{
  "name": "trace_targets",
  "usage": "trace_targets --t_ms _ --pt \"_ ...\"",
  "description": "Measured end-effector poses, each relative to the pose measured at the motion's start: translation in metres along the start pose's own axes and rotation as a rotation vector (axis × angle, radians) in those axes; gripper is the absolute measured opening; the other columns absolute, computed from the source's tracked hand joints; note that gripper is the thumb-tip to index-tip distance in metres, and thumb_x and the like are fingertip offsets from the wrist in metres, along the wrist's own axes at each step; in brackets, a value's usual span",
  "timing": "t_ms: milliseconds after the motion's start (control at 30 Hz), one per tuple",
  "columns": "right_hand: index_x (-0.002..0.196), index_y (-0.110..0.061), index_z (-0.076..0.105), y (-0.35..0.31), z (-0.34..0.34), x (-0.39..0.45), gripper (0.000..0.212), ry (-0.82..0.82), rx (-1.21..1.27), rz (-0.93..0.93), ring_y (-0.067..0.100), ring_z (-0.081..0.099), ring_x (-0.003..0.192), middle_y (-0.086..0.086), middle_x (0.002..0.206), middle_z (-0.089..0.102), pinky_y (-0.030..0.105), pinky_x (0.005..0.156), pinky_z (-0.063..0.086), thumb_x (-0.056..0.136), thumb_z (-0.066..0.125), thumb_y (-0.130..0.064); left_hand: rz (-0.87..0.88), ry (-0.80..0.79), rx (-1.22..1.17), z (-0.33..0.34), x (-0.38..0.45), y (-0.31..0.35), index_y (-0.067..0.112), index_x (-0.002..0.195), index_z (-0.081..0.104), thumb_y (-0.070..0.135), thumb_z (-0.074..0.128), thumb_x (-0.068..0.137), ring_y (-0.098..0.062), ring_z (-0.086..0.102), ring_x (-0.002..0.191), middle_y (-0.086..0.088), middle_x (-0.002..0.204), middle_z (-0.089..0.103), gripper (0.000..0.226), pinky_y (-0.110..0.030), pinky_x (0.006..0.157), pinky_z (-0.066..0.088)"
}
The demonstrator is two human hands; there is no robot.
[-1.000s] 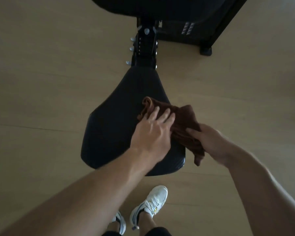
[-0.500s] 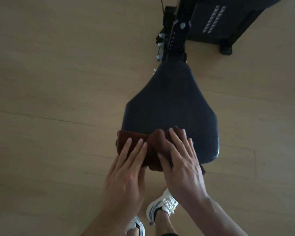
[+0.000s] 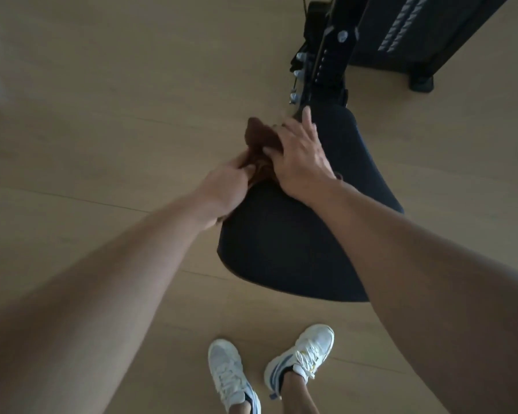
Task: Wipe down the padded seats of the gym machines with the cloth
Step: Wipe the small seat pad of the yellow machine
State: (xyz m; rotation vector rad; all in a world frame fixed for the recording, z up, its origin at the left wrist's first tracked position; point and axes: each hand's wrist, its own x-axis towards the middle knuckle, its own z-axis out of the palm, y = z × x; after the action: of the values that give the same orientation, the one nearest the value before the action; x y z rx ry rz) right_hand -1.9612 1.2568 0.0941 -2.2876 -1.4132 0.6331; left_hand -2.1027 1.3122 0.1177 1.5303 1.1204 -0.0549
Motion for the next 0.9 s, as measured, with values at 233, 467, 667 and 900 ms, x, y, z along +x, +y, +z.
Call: trace_targets --t_ms 233,467,667,900 --pt "0.126 -0.014 0.065 0.016 -0.009 0.028 0.032 0.203 -0.043 0.07 0.028 0.033 0.146 0.007 0.144 0.054 0.036 0.122 0.02 0.099 0.058 -0.031 -0.083 -0.099 0.029 -0.004 0.042 0.019 0.028 0.125 0.067 0.044 0.046 0.096 -0.025 0.064 0.112 -0.006 0.121 0.07 0.039 -0.047 0.11 0.042" --pt "0.126 -0.022 0.062 0.004 -0.021 0.01 0.036 -0.019 -0.01 0.037 0.03 0.048 0.13 0.006 0.146 0.048 0.036 0.096 0.037 0.098 0.055 -0.044 0.025 -0.084 0.127 -0.014 0.009 0.002 0.034 0.136 0.059 0.039 0.044 0.104 -0.019 0.062 0.117 0.004 0.125 0.07 0.036 -0.042 0.112 0.04" --pt "0.139 -0.031 0.057 -0.028 -0.01 -0.061 0.039 -0.099 0.116 -0.023 0.026 0.044 0.138 0.003 0.156 0.044 0.034 0.105 0.034 0.1 0.057 -0.037 0.223 0.096 0.31 -0.005 -0.078 -0.05 0.035 0.153 0.036 0.033 0.039 0.107 -0.007 0.044 0.137 0.008 0.154 0.046 0.046 -0.026 0.112 0.036" --pt "0.145 -0.032 0.053 0.007 -0.011 -0.16 0.044 -0.013 0.088 0.046 0.008 0.029 0.147 -0.003 0.159 0.04 0.027 0.117 0.025 0.101 0.058 -0.033 0.514 0.17 0.709 0.048 -0.12 -0.081 0.03 0.153 0.03 0.038 0.035 0.104 -0.018 0.006 0.157 0.007 0.164 0.027 0.05 -0.052 0.123 0.023"
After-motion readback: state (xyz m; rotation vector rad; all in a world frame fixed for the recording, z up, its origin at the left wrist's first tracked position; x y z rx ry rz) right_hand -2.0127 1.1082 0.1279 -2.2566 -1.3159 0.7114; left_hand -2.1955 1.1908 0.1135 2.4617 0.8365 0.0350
